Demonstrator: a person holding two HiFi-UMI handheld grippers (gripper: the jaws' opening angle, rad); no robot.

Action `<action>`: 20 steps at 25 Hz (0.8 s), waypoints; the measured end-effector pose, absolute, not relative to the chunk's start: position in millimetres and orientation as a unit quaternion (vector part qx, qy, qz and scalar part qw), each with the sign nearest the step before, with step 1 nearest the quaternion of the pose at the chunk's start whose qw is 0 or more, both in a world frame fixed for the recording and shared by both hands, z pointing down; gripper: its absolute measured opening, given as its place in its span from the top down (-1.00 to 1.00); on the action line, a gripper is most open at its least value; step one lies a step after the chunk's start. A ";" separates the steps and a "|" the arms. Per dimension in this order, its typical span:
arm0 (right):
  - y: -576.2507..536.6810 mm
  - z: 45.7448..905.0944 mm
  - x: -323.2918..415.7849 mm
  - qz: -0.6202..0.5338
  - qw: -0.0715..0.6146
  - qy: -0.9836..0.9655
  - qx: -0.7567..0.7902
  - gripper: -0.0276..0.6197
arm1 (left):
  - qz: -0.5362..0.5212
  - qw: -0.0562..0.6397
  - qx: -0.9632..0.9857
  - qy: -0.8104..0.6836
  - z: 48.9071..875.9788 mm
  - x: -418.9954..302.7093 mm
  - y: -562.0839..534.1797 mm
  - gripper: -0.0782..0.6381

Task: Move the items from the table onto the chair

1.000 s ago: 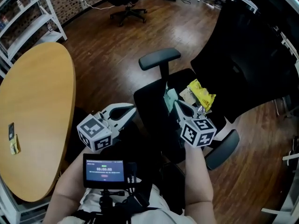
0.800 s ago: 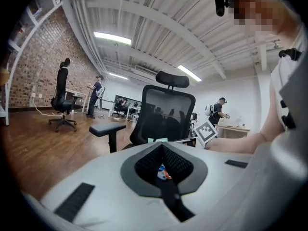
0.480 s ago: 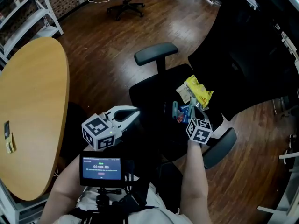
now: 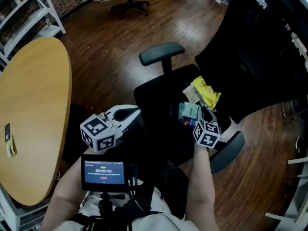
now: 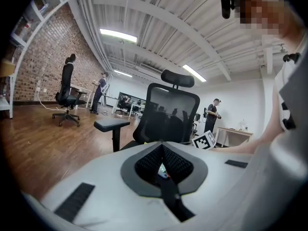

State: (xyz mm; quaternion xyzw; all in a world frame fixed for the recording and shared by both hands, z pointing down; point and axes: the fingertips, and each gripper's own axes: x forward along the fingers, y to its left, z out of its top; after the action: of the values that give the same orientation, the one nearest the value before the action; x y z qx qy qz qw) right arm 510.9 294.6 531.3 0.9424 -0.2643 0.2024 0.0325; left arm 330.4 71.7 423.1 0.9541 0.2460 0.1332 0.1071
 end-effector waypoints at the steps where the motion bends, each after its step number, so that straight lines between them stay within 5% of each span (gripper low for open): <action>1: 290.0 528.9 508.5 0.199 0.027 -0.273 0.941 0.72 | 0.132 0.108 0.955 0.243 422.1 328.8 69.5 0.75; 8: 245.2 497.9 491.3 0.168 -0.006 -0.353 0.920 0.89 | 0.108 0.110 0.960 0.233 401.8 332.1 55.0 0.75; 20: 73.0 380.8 386.4 0.070 -0.019 -0.594 0.801 0.91 | 0.060 0.093 0.975 0.192 322.0 307.0 19.4 0.75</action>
State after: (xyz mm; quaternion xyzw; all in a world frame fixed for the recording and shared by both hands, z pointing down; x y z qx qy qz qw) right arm 386.4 73.0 380.8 0.8009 -0.5944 0.0698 -0.0195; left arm 307.0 19.4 322.0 0.9751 0.1921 0.0595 0.0932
